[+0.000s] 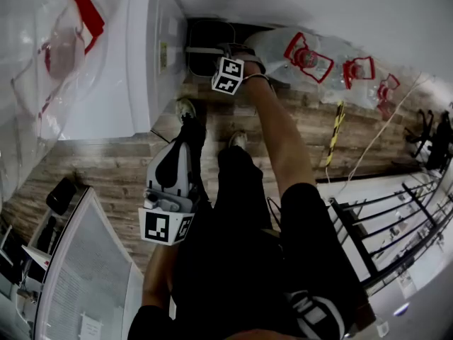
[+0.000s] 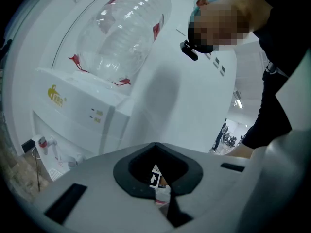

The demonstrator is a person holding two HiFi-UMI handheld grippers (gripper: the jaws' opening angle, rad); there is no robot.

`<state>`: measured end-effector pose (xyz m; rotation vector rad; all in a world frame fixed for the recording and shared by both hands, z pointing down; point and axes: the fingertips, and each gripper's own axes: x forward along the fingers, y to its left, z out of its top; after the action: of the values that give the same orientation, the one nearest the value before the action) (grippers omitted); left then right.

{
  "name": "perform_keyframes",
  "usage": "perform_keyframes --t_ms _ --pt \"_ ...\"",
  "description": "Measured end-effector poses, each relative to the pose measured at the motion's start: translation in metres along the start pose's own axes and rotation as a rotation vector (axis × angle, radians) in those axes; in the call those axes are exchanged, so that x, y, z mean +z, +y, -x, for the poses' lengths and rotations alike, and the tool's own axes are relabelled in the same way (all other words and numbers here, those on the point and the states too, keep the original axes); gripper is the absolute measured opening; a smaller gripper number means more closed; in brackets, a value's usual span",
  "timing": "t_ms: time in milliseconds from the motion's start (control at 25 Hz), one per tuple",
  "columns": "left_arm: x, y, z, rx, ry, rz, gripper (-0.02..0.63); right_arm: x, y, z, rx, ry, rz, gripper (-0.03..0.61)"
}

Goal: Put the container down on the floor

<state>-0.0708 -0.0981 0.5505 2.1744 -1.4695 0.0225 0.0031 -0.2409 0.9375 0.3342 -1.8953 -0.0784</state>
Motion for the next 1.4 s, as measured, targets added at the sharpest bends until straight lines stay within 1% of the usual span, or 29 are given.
perform_keyframes --t_ms 200,400,520,640,800,960,1040,1200,1400 --pt "0.016 -0.017 0.022 0.01 -0.011 -0.006 0.031 0.004 0.009 0.039 -0.004 -0.018 -0.067 0.186" --pt "0.036 -0.043 0.048 0.014 -0.031 -0.018 0.031 0.005 0.025 0.097 -0.039 -0.042 -0.179 0.148" --pt "0.048 -0.059 0.066 0.024 -0.051 -0.031 0.031 0.008 0.041 0.141 -0.058 -0.083 -0.324 0.124" --pt "0.06 -0.074 0.085 0.043 -0.079 -0.042 0.031 0.014 0.048 0.195 -0.077 -0.166 -0.502 0.087" --pt "0.074 -0.087 0.095 0.076 -0.104 -0.078 0.031 0.027 0.037 0.269 -0.087 -0.307 -0.718 0.058" --pt "0.089 -0.102 0.113 0.1 -0.117 -0.116 0.031 0.036 0.028 0.349 -0.106 -0.398 -0.876 0.048" --pt "0.095 -0.108 0.123 0.111 -0.126 -0.114 0.031 0.038 0.026 0.384 -0.125 -0.44 -0.925 0.044" --pt "0.112 -0.13 0.138 0.115 -0.144 -0.111 0.031 0.039 0.028 0.455 -0.164 -0.512 -0.976 0.043" --pt "0.128 -0.154 0.159 0.093 -0.153 -0.117 0.031 0.046 0.049 0.537 -0.219 -0.586 -0.994 0.043"
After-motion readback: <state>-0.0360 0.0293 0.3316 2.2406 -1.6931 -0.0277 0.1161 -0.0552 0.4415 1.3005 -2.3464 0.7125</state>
